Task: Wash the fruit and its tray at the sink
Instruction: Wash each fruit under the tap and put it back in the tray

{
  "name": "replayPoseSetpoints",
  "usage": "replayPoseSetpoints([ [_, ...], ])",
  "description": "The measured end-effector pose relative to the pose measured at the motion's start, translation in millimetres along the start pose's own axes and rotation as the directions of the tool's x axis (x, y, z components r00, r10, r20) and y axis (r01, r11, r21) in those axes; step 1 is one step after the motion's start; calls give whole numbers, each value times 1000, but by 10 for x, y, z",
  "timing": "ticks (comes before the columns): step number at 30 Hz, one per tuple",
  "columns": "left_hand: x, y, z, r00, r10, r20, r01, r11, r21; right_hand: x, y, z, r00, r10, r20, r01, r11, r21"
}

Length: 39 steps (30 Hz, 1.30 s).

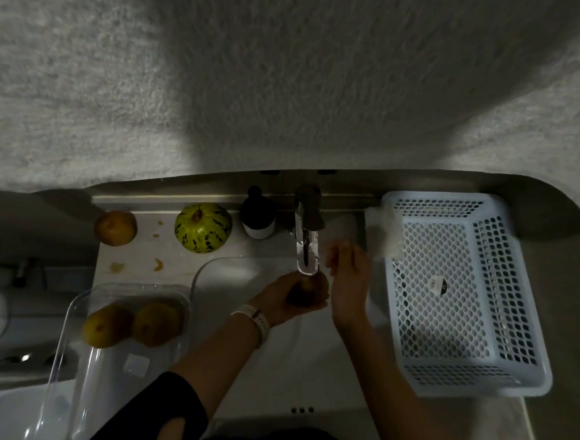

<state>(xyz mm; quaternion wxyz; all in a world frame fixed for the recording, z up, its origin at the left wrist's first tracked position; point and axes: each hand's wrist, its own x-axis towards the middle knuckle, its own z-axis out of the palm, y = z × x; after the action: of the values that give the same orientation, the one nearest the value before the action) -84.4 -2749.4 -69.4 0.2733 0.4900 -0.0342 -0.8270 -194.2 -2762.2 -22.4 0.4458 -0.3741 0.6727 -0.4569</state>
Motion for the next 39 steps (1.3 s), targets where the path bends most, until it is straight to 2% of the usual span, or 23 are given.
replayPoseSetpoints([
  [1, 12, -25, 5, 999, 33, 4, -33, 997, 72, -11, 121, 5, 1000, 20, -9, -21, 997, -77],
  [2, 33, -40, 32, 999, 44, 22, -45, 997, 62, -34, 239, 25, 999, 47, 15, -44, 987, -153],
  [4, 47, -75, 45, 999, 29, 42, -27, 998, -48, -111, 476, 118, 987, 104, 121, -69, 962, -264],
  [6, 80, -79, 52, 998, 12, -56, -15, 998, -56, -197, 648, 239, 978, 98, 187, -20, 924, -382],
  [8, 117, -95, 12, 982, -37, -184, 25, 997, -67, -226, 738, 329, 980, 77, 186, 19, 884, -466],
  [9, 115, -100, -14, 967, -24, -253, 20, 1000, -17, -228, 751, 366, 981, 75, 180, 19, 883, -470],
  [11, 123, -131, -94, 937, 109, -331, -57, 985, 162, -205, 735, 430, 981, 132, 143, -68, 921, -384],
  [13, 85, -199, -179, 896, 342, -285, -193, 876, 442, -151, 684, 509, 965, 255, 67, -229, 937, -264],
  [15, 39, -267, -233, 864, 472, -174, -307, 768, 562, -42, 645, 548, 897, 442, 16, -433, 884, -175],
  [17, 20, -294, -253, 845, 529, -83, -376, 696, 611, 76, 610, 506, 787, 611, 87, -607, 792, -65],
  [18, 42, -297, -245, 841, 538, -59, -381, 666, 641, 109, 593, 461, 756, 638, 143, -643, 766, -18],
  [19, 42, -289, -238, 839, 541, -53, -373, 645, 667, 116, 585, 430, 761, 625, 175, -634, 773, -7],
  [21, 70, -267, -182, 844, 526, -106, -333, 669, 665, 79, 586, 400, 850, 512, 127, -501, 859, -109],
  [24, 137, -198, -62, 877, 434, -205, -245, 772, 586, -28, 587, 370, 951, 306, 45, -290, 933, -214],
  [25, 144, -151, -14, 895, 385, -227, -211, 812, 545, -53, 604, 347, 962, 268, 51, -252, 944, -213],
  [27, 180, -38, 62, 954, 160, -255, -75, 947, 313, -93, 643, 284, 979, 181, 97, -156, 963, -222],
  [28, 174, 13, 70, 968, 39, -249, 16, 976, 218, -113, 666, 251, 984, 118, 134, -85, 969, -232],
  [30, 153, 48, 26, 985, -102, -138, 129, 971, 199, -145, 707, 173, 977, 0, 215, 59, 961, -270],
  [33, 116, 68, -52, 982, -172, -83, 187, 957, 223, -177, 753, 70, 939, -119, 321, 210, 941, -265],
  [36, 135, 71, 6, 985, -132, -112, 152, 969, 194, -215, 775, 64, 955, -72, 288, 137, 967, -215],
  [38, 229, 7, 58, 985, -46, -167, 82, 972, 219, -211, 766, 104, 981, 64, 185, -40, 990, -135],
  [39, 261, -39, 57, 981, 53, -186, 6, 953, 302, -188, 759, 129, 979, 142, 148, -130, 987, -92],
])
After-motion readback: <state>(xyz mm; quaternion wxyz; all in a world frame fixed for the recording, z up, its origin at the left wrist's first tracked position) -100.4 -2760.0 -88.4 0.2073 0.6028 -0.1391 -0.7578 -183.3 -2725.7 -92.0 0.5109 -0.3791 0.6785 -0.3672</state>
